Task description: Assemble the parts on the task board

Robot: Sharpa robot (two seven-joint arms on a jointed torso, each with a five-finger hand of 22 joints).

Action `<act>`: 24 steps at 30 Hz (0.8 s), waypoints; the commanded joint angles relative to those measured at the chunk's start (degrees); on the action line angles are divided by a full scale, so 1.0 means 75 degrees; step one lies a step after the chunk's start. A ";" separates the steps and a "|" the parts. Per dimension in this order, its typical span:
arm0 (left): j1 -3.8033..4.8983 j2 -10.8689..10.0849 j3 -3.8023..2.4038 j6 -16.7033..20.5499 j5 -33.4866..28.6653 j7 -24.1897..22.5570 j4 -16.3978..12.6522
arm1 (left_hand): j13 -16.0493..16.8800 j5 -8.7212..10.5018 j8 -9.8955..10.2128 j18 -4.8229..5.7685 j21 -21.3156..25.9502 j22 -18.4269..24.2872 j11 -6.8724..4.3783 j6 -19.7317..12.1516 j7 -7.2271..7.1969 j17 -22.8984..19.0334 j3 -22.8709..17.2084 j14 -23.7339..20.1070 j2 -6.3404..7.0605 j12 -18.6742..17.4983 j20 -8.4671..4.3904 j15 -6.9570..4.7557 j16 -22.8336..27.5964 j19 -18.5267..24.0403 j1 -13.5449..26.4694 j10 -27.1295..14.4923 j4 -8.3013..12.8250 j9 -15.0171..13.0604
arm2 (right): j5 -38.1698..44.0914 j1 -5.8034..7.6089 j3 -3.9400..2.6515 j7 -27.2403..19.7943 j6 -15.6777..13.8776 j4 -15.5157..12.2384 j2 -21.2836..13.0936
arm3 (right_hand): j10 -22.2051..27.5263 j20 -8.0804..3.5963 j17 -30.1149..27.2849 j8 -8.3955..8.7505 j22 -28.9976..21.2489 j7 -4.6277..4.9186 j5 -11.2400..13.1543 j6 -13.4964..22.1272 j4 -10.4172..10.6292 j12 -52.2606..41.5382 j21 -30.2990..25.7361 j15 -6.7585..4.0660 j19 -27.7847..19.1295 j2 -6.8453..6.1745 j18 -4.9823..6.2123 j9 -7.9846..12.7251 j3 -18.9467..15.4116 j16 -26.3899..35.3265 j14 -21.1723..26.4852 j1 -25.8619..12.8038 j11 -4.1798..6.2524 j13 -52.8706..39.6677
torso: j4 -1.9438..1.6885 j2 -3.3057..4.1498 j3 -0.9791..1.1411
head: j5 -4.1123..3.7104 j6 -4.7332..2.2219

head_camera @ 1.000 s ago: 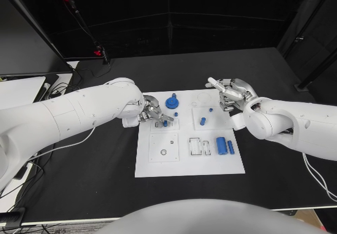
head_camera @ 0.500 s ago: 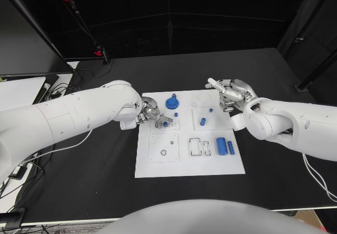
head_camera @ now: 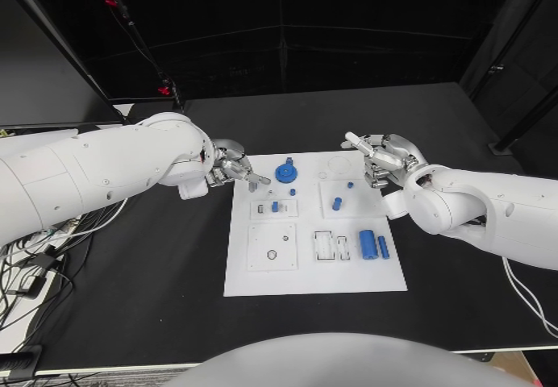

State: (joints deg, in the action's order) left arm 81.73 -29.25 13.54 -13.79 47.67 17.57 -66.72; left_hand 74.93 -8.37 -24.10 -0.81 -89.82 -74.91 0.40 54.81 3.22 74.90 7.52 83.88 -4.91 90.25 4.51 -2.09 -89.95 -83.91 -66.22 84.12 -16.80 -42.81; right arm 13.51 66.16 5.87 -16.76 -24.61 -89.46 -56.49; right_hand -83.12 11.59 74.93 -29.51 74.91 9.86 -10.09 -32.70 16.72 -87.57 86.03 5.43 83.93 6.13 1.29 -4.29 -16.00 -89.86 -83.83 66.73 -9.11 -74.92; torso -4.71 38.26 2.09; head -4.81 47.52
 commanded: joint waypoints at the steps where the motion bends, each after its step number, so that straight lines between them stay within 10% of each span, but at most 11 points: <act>1: 0.0056 0.0014 -0.0002 -0.0269 -0.0153 -0.0304 0.0153 | 0.2009 0.0682 0.0262 0.0109 -0.0024 -0.2012 -0.0085 0.0342 -0.0043 0.2013 0.0091 0.0816 -0.0263 -0.0033 -0.0019 -0.0061 -0.0006 -0.0812 -0.0126 0.0784 -0.0005 0.0261 | 0.0006 0.0009 -0.0003 -0.0011 0.0079 -0.0001 -0.0004 | 0.0039 0.0050 0.2009 -0.0041 0.1750 0.0461 -0.0008 0.0045 0.0006 0.0011 -0.0036 0.0048 0.0193 0.0052 0.0028 0.0013 -0.0036 -0.0019 -0.0822 -0.0062 -0.0008 -0.1178 | -0.0001 0.0016 0.0001 | -0.0026 -0.0024; 10: 0.0089 0.0268 -0.0001 -0.0524 -0.0288 -0.0371 0.0952 | 0.2009 0.0761 0.0465 0.0109 -0.0024 -0.2012 -0.0270 0.1348 -0.0234 0.2013 0.0689 0.0816 -0.0436 -0.0033 -0.0143 -0.0200 -0.0006 -0.0812 0.0198 0.0784 0.0006 0.0535 | 0.0007 0.0008 -0.0003 0.0023 0.0108 0.0016 0.0033 | 0.0049 0.0051 0.2009 -0.0045 0.1743 0.0463 0.0008 0.0056 0.0003 0.0015 -0.0051 0.0049 0.0176 0.0076 0.0033 0.0016 -0.0033 -0.0019 -0.0822 -0.0063 -0.0011 -0.1169 | 0.0015 0.0014 -0.0004 | 0.0034 -0.0044; 24: -0.0051 0.0973 -0.0001 -0.0930 -0.0290 -0.0282 0.2244 | 0.2009 0.0760 0.0724 0.0109 -0.0024 -0.2012 -0.0302 0.1537 -0.0256 0.2013 0.1222 0.0816 -0.0706 -0.0033 -0.0231 -0.0269 -0.0006 -0.0812 0.0715 0.0784 0.0007 0.0650 | 0.0008 0.0007 -0.0003 0.0037 0.0109 0.0013 0.0044 | 0.0051 0.0052 0.2009 -0.0048 0.1742 0.0464 0.0013 0.0061 0.0001 0.0015 -0.0053 0.0050 0.0172 0.0087 0.0034 0.0018 -0.0031 -0.0019 -0.0822 -0.0061 -0.0011 -0.1166 | 0.0044 0.0048 -0.0027 | 0.0050 -0.0192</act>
State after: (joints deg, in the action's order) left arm 81.26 -22.04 13.57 -18.97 45.91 15.83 -50.18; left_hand 74.92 -2.94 -18.89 -0.81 -89.82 -74.91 -1.46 65.89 1.43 74.90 16.43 83.89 -10.21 90.25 3.15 -3.71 -89.95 -84.03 -61.24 84.12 -16.77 -38.02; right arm 13.52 66.14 5.87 -16.36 -24.35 -89.25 -56.24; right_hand -83.12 11.59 74.92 -29.50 74.91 9.69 -10.09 -32.52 16.72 -87.57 85.81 5.43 83.93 6.44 1.30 -4.24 -16.00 -89.86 -83.83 66.42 -9.11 -74.92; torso -4.47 38.51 1.94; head -4.53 46.28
